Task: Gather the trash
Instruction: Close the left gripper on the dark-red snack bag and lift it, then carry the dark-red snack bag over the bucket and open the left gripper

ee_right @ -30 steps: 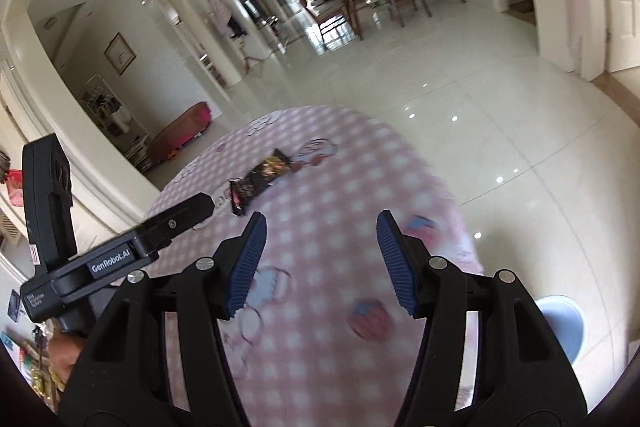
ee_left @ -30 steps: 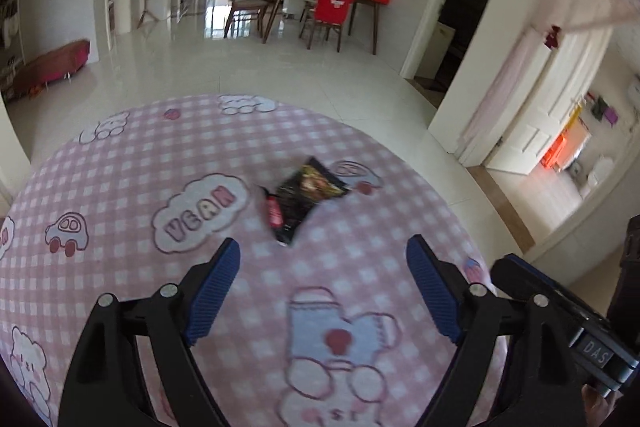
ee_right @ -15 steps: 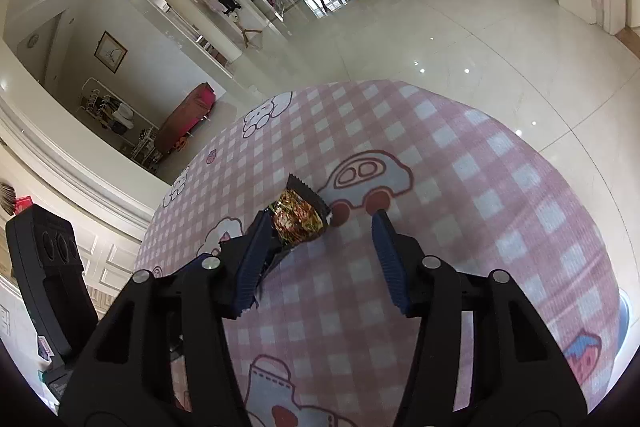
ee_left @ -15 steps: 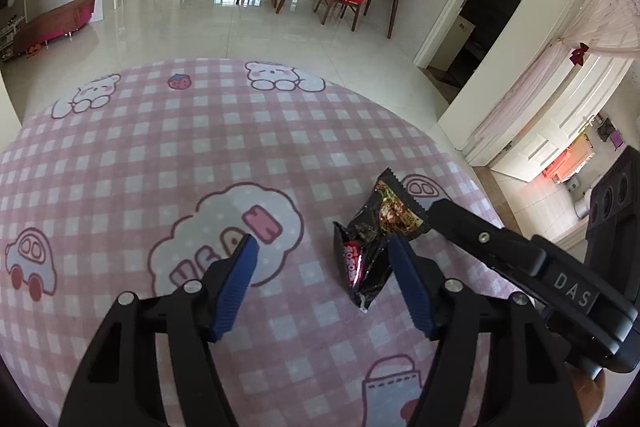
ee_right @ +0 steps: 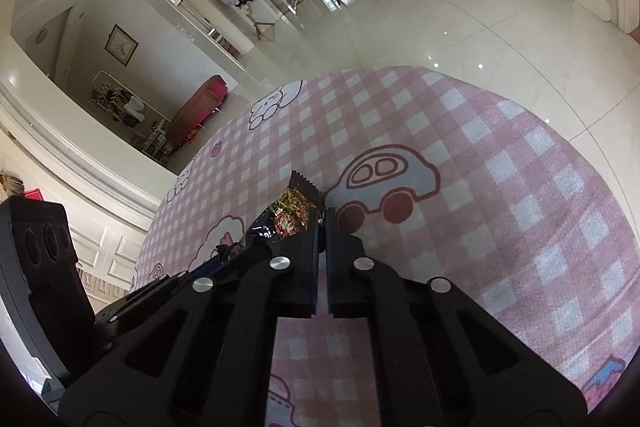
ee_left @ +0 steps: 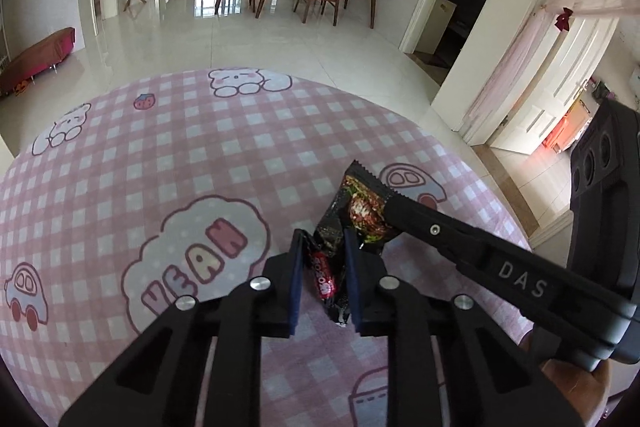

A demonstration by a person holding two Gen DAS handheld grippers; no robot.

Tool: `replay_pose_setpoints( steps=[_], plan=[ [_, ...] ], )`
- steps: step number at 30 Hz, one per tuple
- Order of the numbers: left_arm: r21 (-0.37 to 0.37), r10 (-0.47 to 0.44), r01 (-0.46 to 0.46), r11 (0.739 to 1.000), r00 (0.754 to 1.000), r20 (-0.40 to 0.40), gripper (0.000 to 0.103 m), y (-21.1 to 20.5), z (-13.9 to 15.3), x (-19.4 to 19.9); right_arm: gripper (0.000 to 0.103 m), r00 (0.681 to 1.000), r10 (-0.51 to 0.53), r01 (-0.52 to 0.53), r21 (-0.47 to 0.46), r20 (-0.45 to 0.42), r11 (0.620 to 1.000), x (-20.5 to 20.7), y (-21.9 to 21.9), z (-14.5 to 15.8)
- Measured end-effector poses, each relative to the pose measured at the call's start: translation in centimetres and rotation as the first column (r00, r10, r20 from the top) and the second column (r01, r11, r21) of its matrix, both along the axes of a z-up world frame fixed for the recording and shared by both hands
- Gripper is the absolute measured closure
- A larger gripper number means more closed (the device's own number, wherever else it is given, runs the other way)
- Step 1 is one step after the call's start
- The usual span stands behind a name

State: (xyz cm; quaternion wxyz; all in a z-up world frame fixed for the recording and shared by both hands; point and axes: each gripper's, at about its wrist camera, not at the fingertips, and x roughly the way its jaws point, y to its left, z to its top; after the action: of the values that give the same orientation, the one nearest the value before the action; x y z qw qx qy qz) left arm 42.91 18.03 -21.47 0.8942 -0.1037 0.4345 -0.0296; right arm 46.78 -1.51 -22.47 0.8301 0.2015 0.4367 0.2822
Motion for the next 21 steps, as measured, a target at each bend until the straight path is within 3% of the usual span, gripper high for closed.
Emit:
replay_pose_setpoints(
  steps=[11,21],
  plan=[
    [0.027,-0.086,0.084,0.996,0.992,0.098,0.087,-3.9,4.9,-4.3,0.101,0.992,-0.024,0.022,0.017,0.123,1.0,-5.5,-3.9,4.1],
    [0.055,-0.257,0.252,0.966,0.95,0.179,0.087,-13.8,9.0,-9.8,0.101,0.963,-0.14,0.136,0.034,0.231,0.99,-13.8,-14.7,8.1]
  ],
)
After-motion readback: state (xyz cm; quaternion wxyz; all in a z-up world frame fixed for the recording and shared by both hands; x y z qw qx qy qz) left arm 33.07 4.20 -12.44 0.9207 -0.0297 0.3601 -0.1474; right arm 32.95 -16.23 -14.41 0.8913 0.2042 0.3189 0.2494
